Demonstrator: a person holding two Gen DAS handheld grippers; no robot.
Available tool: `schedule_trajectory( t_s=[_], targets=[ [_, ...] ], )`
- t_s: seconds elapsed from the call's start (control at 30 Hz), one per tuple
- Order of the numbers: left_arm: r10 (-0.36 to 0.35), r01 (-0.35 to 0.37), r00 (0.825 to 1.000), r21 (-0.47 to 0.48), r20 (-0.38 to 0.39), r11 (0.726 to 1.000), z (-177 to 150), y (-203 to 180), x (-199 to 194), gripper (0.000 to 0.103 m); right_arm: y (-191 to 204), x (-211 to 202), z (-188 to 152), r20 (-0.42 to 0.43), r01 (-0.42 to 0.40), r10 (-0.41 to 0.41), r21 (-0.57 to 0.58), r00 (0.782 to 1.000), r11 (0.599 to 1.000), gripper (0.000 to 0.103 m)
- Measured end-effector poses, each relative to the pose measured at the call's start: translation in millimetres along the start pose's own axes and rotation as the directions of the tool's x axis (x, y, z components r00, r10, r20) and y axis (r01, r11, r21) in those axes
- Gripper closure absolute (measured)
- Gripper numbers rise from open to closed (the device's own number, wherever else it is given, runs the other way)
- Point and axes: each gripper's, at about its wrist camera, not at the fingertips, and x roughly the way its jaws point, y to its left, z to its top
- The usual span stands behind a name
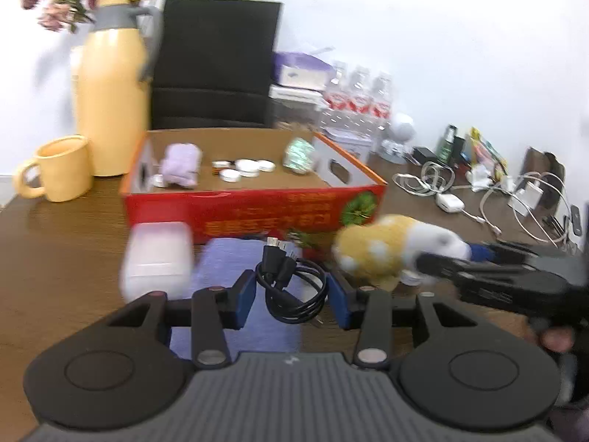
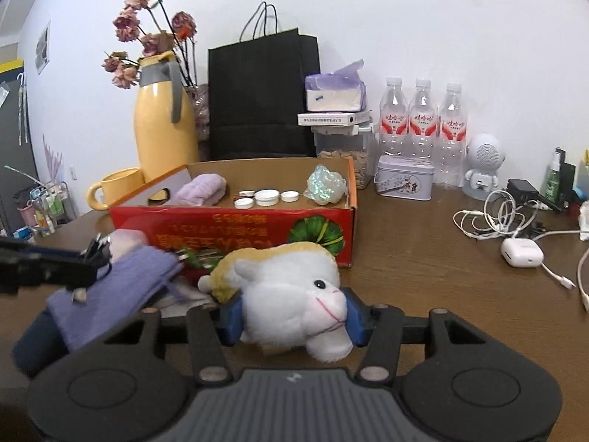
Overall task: Organize objects
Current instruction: 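Carry the cable and sheep plush over the box and open both grippers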
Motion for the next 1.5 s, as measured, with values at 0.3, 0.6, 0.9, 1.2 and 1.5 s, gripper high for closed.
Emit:
schedule_trajectory(
  t_s=[0.3,0.6,0.9,1.2,1.5],
  targets=[
    [0.025,-0.024,1.000,-0.054,0.019,0.998,-14.8,19.3,-36.1,0.059,25.0,-74.7,-6.2,0.055,0.003,-0.004,0.012,0.998,1.000,0.052],
    [0.081,-0.086,0.993,0.049,0.088,0.995,38.3,47.9,1.4,0.060,19.1,-69.2,45.8,0.167,-0.008,0.003,0.029,0.986,1.000,0.052],
    [0.123,-0.122,0.992,0.034,-0.026,0.992,111.8,96.5,113.9,0.060,15.7,58.5,140.8,0.104,0.059,-0.051,-0.076,0.993,0.995,0.053],
    [0.162,-0.158,0.982,0.052,-0.093,0.986,110.9,124.5,162.6,0.059,-1.0,144.6,170.5,-0.188,0.089,-0.111,-0.119,0.976,0.989,0.051],
    [0.173,-0.169,0.984,0.080,-0.049,0.982,115.3,124.3,178.2,0.044,-22.4,208.4,189.4,-0.377,0.059,-0.081,-0.070,0.923,0.996,0.043]
  ],
)
